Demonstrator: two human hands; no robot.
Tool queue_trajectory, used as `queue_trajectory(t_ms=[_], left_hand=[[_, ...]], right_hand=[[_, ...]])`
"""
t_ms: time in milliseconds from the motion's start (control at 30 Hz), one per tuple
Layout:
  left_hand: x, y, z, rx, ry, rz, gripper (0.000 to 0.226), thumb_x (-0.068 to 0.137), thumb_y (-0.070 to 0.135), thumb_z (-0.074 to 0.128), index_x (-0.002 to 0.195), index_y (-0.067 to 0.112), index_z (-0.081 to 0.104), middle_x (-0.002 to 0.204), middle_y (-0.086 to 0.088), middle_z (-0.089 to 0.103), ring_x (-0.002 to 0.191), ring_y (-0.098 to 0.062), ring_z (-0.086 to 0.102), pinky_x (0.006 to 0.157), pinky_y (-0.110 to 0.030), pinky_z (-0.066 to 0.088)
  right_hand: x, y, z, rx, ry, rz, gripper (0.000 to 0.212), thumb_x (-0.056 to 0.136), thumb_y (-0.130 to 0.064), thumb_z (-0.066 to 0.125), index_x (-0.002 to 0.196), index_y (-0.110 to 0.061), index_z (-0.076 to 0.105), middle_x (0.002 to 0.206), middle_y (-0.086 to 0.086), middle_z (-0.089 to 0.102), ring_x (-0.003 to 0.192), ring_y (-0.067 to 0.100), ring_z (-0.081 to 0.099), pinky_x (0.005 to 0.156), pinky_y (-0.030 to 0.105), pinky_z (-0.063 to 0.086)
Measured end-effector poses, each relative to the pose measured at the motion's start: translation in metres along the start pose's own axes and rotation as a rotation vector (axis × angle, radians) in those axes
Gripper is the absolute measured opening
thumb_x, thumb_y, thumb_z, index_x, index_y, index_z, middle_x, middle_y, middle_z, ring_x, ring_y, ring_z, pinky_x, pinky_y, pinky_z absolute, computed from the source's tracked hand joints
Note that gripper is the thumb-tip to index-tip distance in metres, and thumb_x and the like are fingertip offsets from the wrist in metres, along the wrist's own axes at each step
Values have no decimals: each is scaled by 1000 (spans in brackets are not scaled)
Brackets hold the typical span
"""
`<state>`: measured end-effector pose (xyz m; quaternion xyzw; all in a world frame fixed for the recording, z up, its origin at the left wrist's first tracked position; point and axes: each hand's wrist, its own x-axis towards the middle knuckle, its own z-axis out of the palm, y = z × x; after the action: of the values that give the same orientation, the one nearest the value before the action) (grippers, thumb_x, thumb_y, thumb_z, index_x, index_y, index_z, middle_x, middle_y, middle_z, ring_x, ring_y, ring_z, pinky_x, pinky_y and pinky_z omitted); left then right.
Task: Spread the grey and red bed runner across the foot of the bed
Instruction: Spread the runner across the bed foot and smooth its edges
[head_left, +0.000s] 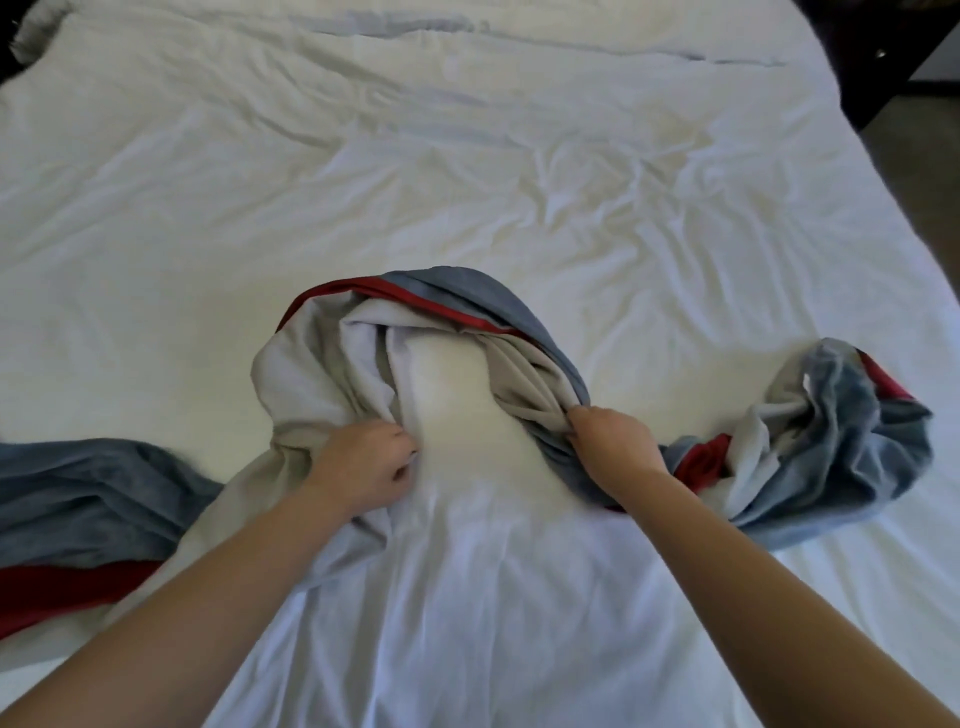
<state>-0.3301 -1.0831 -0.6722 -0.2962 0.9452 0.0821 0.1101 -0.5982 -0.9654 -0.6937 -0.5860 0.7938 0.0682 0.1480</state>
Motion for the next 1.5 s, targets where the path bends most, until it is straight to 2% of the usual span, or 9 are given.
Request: queue_trajectory(t_ms=[67, 300, 533, 733, 900, 1033, 1200, 1333, 1500], left_hand=[[15, 29, -10, 11, 101, 74, 12, 69, 14, 70, 67, 13, 59, 67, -5, 58, 63, -25, 57, 50, -29, 43], [95, 148, -22, -26, 188, 320, 42, 87, 11, 49, 129, 15, 53, 130, -7, 53, 117, -26, 50, 90, -38, 45], [115, 187, -12, 89, -111, 237, 17, 90, 13, 47, 102, 15, 58, 100, -8, 64, 93, -29, 61, 72, -41, 50], [90, 187, 5, 114, -253, 336, 17, 87, 12, 47, 96, 13, 61, 102, -9, 62, 100, -29, 57, 71, -38, 43], [97, 193, -3, -7, -231, 409, 29, 71, 42, 58, 93, 22, 58, 96, 2, 56, 93, -21, 56, 63, -31, 40], [107, 219, -3, -87, -262, 451, 52, 64, 63, 60, 102, 26, 59, 97, 3, 56, 91, -19, 56, 68, -30, 46], [120, 251, 6, -86, -322, 435, 21, 80, 30, 53, 98, 21, 59, 99, -3, 63, 94, -27, 60, 67, -33, 44], [145, 249, 2, -101, -226, 315, 19, 81, 17, 50, 96, 19, 62, 99, -7, 66, 92, -31, 62, 68, -36, 48], [187, 223, -29, -122, 50, 93, 24, 88, 23, 47, 103, 23, 64, 101, -6, 67, 92, -30, 62, 72, -36, 47]], right_hand=[[-6, 11, -1, 49, 8, -110, 20, 97, -33, 39, 103, -18, 51, 95, 7, 63, 79, 28, 59, 66, 36, 49], [-27, 89, -20, 112, -321, -99, 44, 76, -47, 55, 118, -33, 55, 109, -3, 64, 96, 22, 58, 71, 32, 41], [-72, 111, -12, 169, -248, -56, 18, 79, -44, 56, 86, -30, 47, 83, -7, 59, 76, 18, 56, 60, 27, 37], [-136, 75, 35, 128, -206, -179, 32, 90, -42, 45, 112, -19, 47, 105, 5, 63, 93, 28, 61, 71, 33, 46], [-129, 93, 10, 223, -172, -226, 30, 84, -48, 45, 97, -21, 50, 96, 5, 61, 88, 29, 59, 64, 33, 40], [-104, 151, -18, -65, -189, -247, 38, 79, -37, 50, 117, -30, 53, 112, -6, 56, 108, 20, 50, 88, 38, 39], [-113, 228, -18, -354, -393, -269, 24, 79, -30, 56, 101, -33, 61, 110, -11, 56, 114, 19, 43, 103, 49, 26], [-120, 256, -12, -305, -325, -80, 23, 94, -22, 42, 108, -25, 61, 115, -2, 58, 110, 21, 53, 87, 35, 44], [-120, 294, -33, -9, 68, 308, 20, 79, -19, 62, 98, -25, 62, 101, 1, 62, 95, 27, 61, 71, 35, 51]])
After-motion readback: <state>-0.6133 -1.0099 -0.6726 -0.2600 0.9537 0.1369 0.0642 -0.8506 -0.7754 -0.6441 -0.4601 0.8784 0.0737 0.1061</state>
